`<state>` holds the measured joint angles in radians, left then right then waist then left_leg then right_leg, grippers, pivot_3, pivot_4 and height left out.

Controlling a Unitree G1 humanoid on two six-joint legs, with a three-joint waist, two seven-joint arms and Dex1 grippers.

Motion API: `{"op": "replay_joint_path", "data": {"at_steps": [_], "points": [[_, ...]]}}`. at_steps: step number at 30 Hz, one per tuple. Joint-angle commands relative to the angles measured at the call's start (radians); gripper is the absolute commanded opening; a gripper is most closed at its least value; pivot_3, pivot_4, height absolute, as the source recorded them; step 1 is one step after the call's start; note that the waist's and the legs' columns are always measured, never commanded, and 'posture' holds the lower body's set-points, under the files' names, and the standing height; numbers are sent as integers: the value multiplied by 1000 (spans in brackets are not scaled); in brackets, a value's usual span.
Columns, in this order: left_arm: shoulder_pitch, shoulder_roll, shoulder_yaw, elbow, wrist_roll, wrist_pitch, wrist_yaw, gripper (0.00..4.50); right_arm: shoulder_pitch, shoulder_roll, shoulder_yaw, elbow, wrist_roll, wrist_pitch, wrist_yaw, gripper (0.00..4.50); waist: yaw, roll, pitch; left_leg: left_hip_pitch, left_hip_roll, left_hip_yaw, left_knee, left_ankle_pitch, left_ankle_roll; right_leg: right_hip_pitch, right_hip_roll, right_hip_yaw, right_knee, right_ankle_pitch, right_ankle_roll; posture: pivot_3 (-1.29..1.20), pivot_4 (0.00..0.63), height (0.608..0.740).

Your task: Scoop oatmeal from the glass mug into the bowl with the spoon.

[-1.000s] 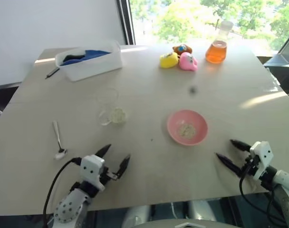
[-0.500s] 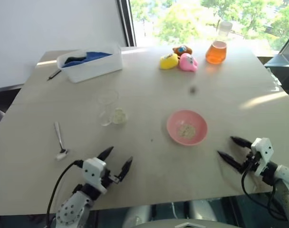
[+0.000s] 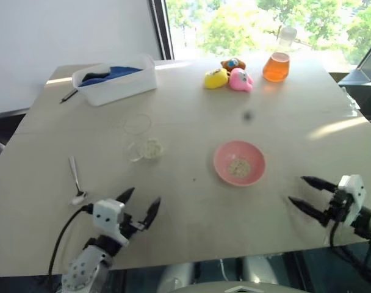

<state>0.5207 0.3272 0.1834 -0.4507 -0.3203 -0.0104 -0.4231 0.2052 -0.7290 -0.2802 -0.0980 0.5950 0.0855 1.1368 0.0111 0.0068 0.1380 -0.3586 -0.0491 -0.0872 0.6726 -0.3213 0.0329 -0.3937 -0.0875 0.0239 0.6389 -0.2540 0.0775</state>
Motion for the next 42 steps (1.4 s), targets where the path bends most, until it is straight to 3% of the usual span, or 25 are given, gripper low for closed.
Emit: {"op": "replay_joint_path", "data": {"at_steps": [1,6,11,16,22,27,37,42], "points": [[61,-63,70,-103,23,30,123,4456,-42,-60,-43,-190,141,114,25,4500,-1,-1,0,0,0,0,0,0,0,0,0,1,0,0,0,0,150,740],[141,-135,145,-163,-27,91,198,4456,-154,-141,-11,-350,275,266,21,4500,2,-9,6,-2,0,1,0,0,0,-2,0,1,-1,0,0,0,150,740],[6,-32,261,-80,-18,223,250,4456,-380,-84,148,-406,289,348,-26,4500,18,-13,8,-3,0,-6,2,1,-1,0,1,-8,0,0,0,0,150,740],[-74,21,352,-57,-72,339,271,4456,-471,-50,233,-380,233,359,-15,4500,5,-15,8,-5,-2,-6,3,3,-6,-1,1,-6,0,0,0,0,150,740],[-112,30,372,-113,-136,460,281,4456,-511,-26,249,-326,186,339,8,4500,3,-15,9,-6,-2,-5,3,3,-6,-2,0,-6,-2,0,0,0,150,740],[-190,23,428,-115,-185,632,391,4456,-521,-5,252,-331,180,343,1,4500,3,-15,9,-5,-1,-6,3,3,-6,-3,0,-6,1,0,0,0,150,740],[-356,194,492,40,-255,876,368,4456,-534,21,242,-329,169,348,-32,4500,2,-15,9,-5,-1,-6,3,4,-7,-4,0,-5,3,0,0,0,150,740],[-432,165,491,110,-263,1016,433,4456,-528,47,230,-338,159,342,-83,4500,1,-15,9,-5,-2,-6,3,4,-7,-4,0,-5,3,0,0,0,150,740]]}}
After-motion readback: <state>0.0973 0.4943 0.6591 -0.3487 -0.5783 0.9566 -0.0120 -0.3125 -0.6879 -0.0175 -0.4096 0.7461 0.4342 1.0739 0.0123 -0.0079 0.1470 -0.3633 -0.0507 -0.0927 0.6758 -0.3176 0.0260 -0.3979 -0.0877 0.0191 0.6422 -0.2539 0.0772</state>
